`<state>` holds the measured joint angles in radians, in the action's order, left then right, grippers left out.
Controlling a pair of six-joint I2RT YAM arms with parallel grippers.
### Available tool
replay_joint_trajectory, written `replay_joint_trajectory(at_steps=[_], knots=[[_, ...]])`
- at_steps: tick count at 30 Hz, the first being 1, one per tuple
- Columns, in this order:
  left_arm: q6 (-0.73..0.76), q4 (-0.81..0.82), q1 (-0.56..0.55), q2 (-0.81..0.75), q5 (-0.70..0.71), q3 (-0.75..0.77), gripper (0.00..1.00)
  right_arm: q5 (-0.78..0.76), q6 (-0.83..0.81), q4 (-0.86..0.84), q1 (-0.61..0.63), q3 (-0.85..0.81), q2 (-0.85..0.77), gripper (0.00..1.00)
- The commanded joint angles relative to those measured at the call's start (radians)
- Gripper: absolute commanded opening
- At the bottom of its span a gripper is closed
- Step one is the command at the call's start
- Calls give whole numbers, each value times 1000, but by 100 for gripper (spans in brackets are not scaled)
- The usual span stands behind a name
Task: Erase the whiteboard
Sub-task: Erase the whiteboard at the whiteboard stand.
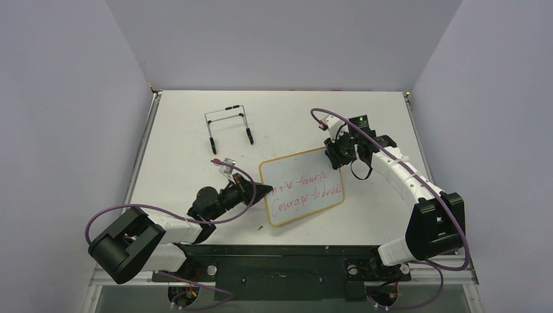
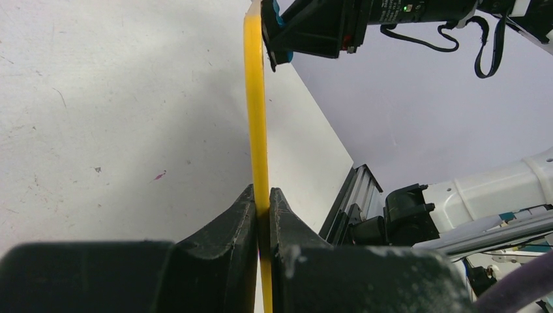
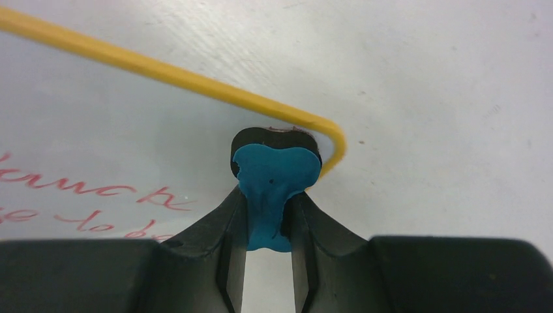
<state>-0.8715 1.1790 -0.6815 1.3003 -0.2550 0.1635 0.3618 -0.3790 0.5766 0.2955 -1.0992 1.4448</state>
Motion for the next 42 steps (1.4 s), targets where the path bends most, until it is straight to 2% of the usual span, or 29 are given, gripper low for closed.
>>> replay_joint_trajectory(at_steps=[1, 3, 8, 14, 17, 21, 25, 28, 32, 36, 39, 42], knots=[[9, 124, -12, -10, -56, 37, 0, -178, 40, -74, -16, -2, 8, 0], [10, 119, -12, -16, -54, 35, 0, -188, 26, -51, -16, -3, 15, 0], [18, 99, -11, -36, -52, 35, 0, 48, -136, 133, 14, -14, 37, 0], [20, 97, -12, -43, -49, 31, 0, 126, -202, 177, 108, -22, 18, 0], [21, 97, -11, -42, -47, 28, 0, 77, -113, 74, 78, -29, 1, 0], [20, 99, -12, -37, -54, 37, 0, -115, 51, -72, -17, 2, -39, 0], [20, 93, -11, -37, -59, 44, 0, -189, 44, -73, -31, 23, -22, 0], [22, 87, -11, -44, -58, 42, 0, -172, -15, -9, -32, 8, 22, 0], [33, 61, -9, -72, -49, 37, 0, -34, -143, 125, -12, 6, 37, 0], [39, 53, -8, -77, -49, 33, 0, 61, -257, 189, 80, 14, 16, 0], [40, 63, -8, -72, -51, 31, 0, 93, -250, 185, 106, 3, 0, 0], [39, 71, -7, -64, -52, 28, 0, 43, -142, 97, 78, -10, -7, 0]])
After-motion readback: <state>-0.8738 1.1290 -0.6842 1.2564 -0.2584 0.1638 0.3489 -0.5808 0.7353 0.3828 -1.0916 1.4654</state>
